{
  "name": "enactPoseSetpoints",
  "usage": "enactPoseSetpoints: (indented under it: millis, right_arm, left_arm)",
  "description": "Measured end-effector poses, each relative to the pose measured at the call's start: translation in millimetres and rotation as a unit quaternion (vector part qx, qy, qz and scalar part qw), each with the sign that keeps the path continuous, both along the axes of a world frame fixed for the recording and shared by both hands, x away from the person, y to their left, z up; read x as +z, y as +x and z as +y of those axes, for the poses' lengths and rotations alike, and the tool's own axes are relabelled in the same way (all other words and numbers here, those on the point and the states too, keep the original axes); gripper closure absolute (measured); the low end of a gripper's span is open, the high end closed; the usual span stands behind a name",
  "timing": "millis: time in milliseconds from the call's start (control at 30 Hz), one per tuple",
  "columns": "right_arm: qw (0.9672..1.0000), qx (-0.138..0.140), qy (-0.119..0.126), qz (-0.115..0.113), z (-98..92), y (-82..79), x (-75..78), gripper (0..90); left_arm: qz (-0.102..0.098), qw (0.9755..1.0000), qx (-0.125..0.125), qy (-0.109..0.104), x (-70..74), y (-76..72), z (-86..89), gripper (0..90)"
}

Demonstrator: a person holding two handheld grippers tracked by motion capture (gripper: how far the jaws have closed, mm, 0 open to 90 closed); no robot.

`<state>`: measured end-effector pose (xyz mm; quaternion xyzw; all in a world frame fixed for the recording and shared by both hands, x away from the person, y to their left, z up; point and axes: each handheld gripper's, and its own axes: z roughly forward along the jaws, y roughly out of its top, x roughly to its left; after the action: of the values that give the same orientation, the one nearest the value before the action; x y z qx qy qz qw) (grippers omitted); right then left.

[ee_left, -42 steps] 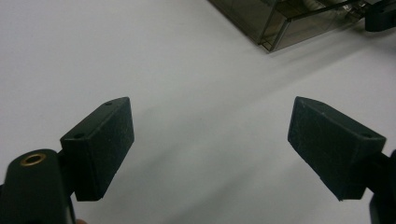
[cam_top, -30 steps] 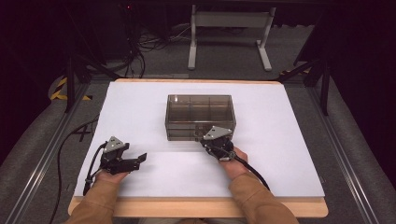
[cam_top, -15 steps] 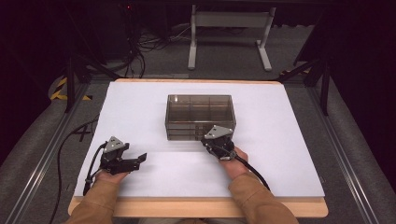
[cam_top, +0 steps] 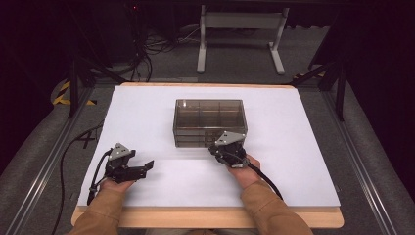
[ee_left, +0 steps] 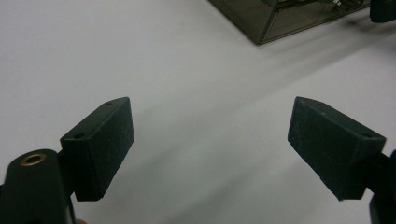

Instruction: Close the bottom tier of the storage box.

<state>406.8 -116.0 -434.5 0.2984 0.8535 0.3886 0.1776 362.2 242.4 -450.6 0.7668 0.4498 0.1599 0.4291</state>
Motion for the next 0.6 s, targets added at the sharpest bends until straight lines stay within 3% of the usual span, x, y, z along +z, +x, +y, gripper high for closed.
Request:
enactPoseSetpoints:
  millis: [167, 400, 600]
  right_arm:
    - [0.9992, 0.016, 0.032, 0.017, -6.0, -3.8, 13.2, 68.7]
    - [0.9979, 0.044, 0.047, 0.003, -16.5, -11.6, 26.8, 43.4]
    - [0.9964, 0.054, 0.065, 0.003, -26.0, -13.6, 35.2, 29.3]
  left_arm:
    - [-0.001, 1.0, 0.0, -0.002, 0.4, 0.7, -0.6, 15.3]
    - [0.0, 1.0, -0.002, -0.003, 1.8, 2.1, -0.7, 15.3]
    - [-0.001, 1.0, 0.001, -0.005, 2.7, 3.7, -1.2, 15.3]
